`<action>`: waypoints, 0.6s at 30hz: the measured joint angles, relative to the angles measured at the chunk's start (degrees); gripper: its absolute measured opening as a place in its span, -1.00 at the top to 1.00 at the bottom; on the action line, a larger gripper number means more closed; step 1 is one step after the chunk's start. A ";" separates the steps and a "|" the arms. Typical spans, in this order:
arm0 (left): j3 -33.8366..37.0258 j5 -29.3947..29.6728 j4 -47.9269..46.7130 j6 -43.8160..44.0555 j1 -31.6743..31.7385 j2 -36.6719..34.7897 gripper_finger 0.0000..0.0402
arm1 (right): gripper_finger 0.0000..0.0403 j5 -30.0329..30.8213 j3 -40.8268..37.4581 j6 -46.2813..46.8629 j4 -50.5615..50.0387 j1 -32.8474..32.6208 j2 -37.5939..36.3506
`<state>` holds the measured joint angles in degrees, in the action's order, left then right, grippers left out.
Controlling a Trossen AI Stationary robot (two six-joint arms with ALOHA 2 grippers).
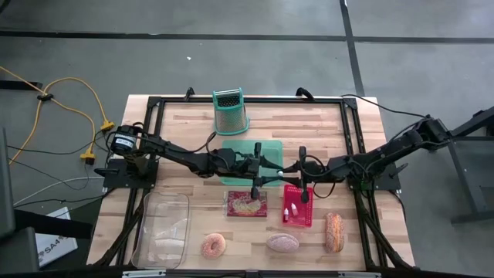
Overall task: Pick & Place Food Item
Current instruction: Put the left red food coloring bottle into the red bin
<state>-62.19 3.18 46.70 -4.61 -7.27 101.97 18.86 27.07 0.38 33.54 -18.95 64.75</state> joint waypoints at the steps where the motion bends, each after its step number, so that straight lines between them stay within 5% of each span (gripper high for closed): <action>1: 0.00 -0.11 0.00 -0.11 0.00 0.00 0.25 | 0.67 0.02 0.00 0.00 0.00 -0.26 0.00; 10: -0.02 -2.33 0.05 -0.06 -0.06 0.00 0.02 | 0.67 3.32 0.00 1.59 -1.57 -3.65 0.00; 18: -0.02 -2.39 0.04 0.07 -1.35 0.00 0.01 | 0.68 4.84 0.00 14.95 -10.67 -7.56 -0.02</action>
<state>-62.22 0.79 46.74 -4.54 -8.62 101.97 23.70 27.07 15.33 22.87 -26.52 64.73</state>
